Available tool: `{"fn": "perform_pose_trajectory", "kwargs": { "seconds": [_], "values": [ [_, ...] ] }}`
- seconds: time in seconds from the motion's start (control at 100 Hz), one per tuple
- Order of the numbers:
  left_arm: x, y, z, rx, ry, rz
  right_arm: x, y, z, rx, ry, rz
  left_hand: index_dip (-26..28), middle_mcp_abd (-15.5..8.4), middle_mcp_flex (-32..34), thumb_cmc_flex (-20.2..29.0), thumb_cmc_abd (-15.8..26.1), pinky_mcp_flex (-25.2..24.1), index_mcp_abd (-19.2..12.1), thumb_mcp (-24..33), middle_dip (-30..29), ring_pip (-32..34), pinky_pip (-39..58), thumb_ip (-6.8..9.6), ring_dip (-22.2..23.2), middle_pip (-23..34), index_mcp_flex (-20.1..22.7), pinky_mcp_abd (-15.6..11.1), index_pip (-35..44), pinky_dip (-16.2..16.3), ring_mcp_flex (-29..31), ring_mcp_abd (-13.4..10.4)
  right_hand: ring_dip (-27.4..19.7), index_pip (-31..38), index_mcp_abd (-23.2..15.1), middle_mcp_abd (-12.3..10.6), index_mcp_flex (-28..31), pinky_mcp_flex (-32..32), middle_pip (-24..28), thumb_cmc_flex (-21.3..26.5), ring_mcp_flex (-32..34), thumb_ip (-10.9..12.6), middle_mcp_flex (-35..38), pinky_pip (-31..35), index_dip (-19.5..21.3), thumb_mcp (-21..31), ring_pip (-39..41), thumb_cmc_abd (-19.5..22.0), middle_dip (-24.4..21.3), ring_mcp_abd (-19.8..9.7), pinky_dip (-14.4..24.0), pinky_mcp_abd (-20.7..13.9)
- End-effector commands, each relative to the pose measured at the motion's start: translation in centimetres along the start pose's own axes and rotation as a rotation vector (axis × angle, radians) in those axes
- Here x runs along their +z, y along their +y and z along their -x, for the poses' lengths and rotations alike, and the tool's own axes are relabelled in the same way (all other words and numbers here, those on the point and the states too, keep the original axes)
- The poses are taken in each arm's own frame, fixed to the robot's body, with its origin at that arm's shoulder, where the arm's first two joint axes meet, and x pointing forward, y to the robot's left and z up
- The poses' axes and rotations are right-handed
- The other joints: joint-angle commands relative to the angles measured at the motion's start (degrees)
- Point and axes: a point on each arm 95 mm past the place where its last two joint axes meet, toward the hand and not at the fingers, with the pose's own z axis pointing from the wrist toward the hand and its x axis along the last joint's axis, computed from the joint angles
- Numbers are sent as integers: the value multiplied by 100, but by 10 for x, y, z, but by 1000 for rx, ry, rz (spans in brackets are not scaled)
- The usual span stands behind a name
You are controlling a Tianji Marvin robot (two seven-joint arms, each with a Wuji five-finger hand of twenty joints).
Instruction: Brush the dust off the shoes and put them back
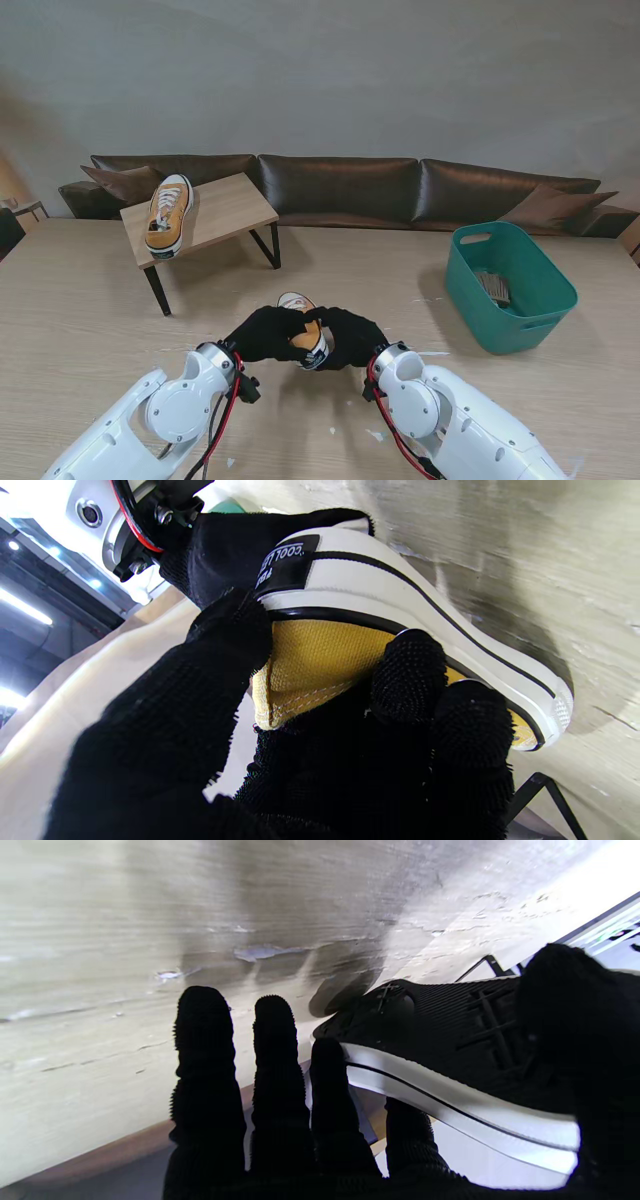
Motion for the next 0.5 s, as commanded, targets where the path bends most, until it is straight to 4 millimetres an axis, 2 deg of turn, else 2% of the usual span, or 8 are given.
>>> {"fn": "perform_pose_trajectory", "kwargs": {
  "seconds": [0.0, 0.13, 0.23, 0.35, 0.49],
  "values": [
    [-7, 13, 8, 1, -20, 51, -1, 9, 2, 18, 16, -14, 18, -260, 335, 713, -94, 42, -339, 530, 103, -91, -78, 71, 104, 192, -6, -203, 234, -17, 271, -158, -115, 65, 1100, -315, -153, -2577, -299, -898, -356, -64, -588, -340, -185, -257, -184, 327, -271, -45, -93, -110],
    [-11, 18, 11, 22, -19, 74, -2, 19, 9, 31, 49, -53, 21, -249, 313, 725, -76, 3, -328, 508, 129, -108, -117, 85, 141, 190, -10, -225, 237, -11, 255, -142, -312, -62, 1052, -250, -398, -2743, -341, -1172, -694, -191, -1040, -842, -266, 55, -513, 136, -363, -116, -123, -162],
    [-14, 20, 13, 46, -22, 94, -2, 27, 12, 13, 70, -74, 27, -242, 298, 748, -65, -42, -320, 495, 149, -126, -146, 97, 168, 189, -22, -240, 239, -1, 229, -135, -391, -190, 1025, -224, -527, -2814, -362, -1293, -866, -256, -1265, -1132, -322, 431, -644, -258, -415, -161, -136, -213],
    [-17, 22, 15, 71, -26, 114, -2, 37, 14, -29, 80, -86, 50, -234, 270, 752, -33, -104, -320, 467, 208, -139, -142, 111, 217, 203, -50, -256, 241, 48, 208, -126, -424, -271, 1035, -176, -573, -2826, -367, -1400, -939, -311, -1369, -1305, -375, 781, -685, -638, -462, -186, -113, -243],
    [-17, 25, 17, 107, -26, 139, -2, 47, 15, -82, 78, -73, 76, -225, 259, 751, -27, -138, -312, 435, 229, -146, -147, 112, 265, 194, -56, -259, 241, 88, 176, -120, -436, -257, 990, -165, -531, -2793, -342, -1500, -936, -347, -1355, -1365, -390, 973, -670, -807, -478, -206, -100, -268]
  ]
}}
